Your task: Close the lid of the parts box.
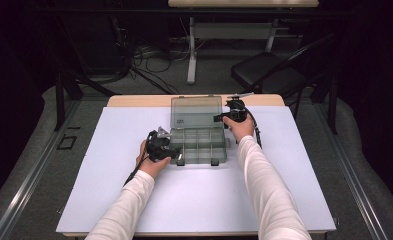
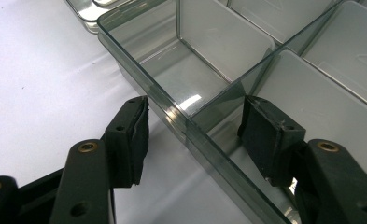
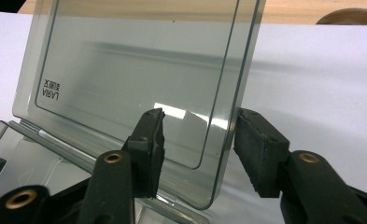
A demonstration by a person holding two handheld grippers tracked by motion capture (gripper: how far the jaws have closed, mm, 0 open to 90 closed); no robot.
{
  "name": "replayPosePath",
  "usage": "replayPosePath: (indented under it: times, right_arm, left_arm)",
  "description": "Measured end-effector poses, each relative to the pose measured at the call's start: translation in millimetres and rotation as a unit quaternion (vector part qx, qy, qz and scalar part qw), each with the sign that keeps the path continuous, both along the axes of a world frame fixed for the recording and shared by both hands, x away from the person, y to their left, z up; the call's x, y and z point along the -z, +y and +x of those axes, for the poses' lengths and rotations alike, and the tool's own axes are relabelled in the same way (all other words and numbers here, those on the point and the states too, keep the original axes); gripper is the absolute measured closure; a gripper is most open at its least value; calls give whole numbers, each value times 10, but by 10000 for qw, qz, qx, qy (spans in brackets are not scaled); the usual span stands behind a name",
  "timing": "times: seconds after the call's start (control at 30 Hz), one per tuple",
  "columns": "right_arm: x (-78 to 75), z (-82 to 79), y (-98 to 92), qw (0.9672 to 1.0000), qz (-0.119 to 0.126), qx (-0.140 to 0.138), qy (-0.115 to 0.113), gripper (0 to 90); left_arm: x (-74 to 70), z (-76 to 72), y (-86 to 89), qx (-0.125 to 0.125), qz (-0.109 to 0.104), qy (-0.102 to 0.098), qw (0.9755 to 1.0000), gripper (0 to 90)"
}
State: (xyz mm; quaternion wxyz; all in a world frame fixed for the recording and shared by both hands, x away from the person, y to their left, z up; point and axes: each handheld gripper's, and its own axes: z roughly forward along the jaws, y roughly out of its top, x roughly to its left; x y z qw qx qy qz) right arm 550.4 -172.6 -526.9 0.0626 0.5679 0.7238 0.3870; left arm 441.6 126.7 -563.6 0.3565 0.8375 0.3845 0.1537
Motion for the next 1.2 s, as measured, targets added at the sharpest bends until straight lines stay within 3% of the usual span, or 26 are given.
replayPosePath:
  times: [0.8, 1.2]
  right_arm:
    - [-88, -104, -72, 9987, -168, -78, -476, 738]
    - [-105, -137, -112, 9980, -181, -82, -602, 838]
  left_arm:
    - [1, 0, 0, -4, -1, -4, 10000, 424]
    - [1, -1, -1, -9, -6, -3, 10000, 425]
